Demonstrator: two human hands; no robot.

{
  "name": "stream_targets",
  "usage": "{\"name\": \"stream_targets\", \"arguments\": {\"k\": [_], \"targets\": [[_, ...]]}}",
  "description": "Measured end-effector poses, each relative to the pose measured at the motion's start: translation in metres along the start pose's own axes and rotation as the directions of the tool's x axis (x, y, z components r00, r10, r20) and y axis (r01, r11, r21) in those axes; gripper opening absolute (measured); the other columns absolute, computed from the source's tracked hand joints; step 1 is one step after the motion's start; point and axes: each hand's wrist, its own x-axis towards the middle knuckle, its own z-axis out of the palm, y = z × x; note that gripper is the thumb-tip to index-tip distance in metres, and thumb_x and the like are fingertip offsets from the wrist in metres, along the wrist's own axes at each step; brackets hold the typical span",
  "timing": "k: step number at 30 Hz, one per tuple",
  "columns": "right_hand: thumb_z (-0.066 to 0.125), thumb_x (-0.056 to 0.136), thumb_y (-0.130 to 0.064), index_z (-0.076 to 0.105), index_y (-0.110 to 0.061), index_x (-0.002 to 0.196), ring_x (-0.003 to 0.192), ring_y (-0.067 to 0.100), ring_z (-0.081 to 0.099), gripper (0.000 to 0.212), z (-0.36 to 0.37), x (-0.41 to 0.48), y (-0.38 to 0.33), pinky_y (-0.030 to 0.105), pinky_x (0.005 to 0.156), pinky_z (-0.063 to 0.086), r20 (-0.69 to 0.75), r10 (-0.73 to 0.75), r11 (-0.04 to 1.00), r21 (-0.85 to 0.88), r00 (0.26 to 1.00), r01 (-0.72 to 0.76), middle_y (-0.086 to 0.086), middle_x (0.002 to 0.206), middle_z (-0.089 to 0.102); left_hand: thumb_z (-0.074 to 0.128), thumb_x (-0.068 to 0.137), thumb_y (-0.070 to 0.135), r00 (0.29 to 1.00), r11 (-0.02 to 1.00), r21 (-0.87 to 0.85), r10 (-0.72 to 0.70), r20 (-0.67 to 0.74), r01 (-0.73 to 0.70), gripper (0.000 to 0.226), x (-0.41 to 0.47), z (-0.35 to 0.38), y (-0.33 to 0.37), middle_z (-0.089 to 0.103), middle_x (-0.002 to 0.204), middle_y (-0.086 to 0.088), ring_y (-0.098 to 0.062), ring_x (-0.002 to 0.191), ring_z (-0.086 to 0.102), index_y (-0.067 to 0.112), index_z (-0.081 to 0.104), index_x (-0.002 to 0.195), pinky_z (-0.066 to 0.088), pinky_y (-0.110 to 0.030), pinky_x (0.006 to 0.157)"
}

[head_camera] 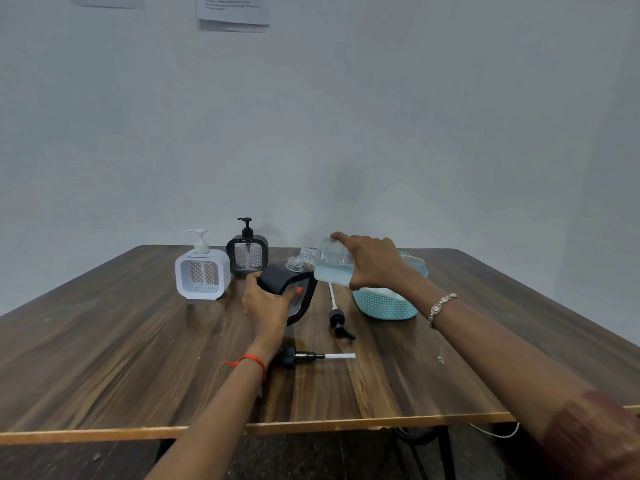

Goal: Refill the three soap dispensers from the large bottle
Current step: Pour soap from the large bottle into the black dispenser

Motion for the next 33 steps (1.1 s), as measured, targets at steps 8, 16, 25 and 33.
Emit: {"name": "stream_targets", "arguments": {"k": [8,16,25,33], "targets": [[0.072,0.064,-0.024,0.028,-0.025,0.139,0.087,0.025,0.061,0.087,-0.0023,0.0001,0.0002,0.027,0.063,0.034,0.004,-0.002,1.000,-0.013,1.000,0.003,0.004,0.105,0.062,0.087,0.054,0.007,1.000,1.000,-0.003,-0.007,-0.011,0.007,0.061,-0.0003,0.0011,0.0013,0.066,0.104,-0.017,-0.030,0.096,0.061,0.003,0.055,0.105,0.046,-0.030,0.076],[0.072,0.065,-0.023,0.027,-0.025,0.139,0.087,0.025,0.060,0.087,-0.0050,-0.0016,-0.0008,0.027,0.065,0.035,0.009,-0.003,1.000,-0.016,1.000,0.003,0.003,0.104,0.061,0.088,0.054,0.007,1.000,1.000,-0.018,-0.007,-0.005,0.007,0.060,0.0000,0.0010,-0.0005,0.066,0.103,-0.016,-0.029,0.094,0.062,0.005,0.055,0.104,0.048,-0.032,0.077],[0.073,0.064,-0.024,0.026,-0.026,0.140,0.089,0.025,0.060,0.089,-0.0051,-0.0006,-0.0033,0.027,0.065,0.036,0.022,-0.007,1.000,-0.024,1.000,0.008,0.004,0.106,0.061,0.088,0.053,0.006,1.000,0.999,-0.041,-0.001,-0.005,0.001,0.059,0.0003,-0.0007,-0.0040,0.066,0.102,-0.014,-0.027,0.094,0.062,0.006,0.055,0.102,0.047,-0.029,0.075],[0.073,0.064,-0.024,0.027,-0.025,0.139,0.089,0.025,0.060,0.089,-0.0041,0.0015,-0.0045,0.027,0.066,0.035,0.030,-0.010,1.000,-0.022,0.999,0.011,0.004,0.107,0.061,0.089,0.052,0.007,1.000,0.999,-0.046,-0.003,-0.008,0.003,0.061,0.0014,-0.0017,-0.0072,0.065,0.101,-0.011,-0.026,0.093,0.061,0.007,0.055,0.103,0.049,-0.032,0.078]]}}
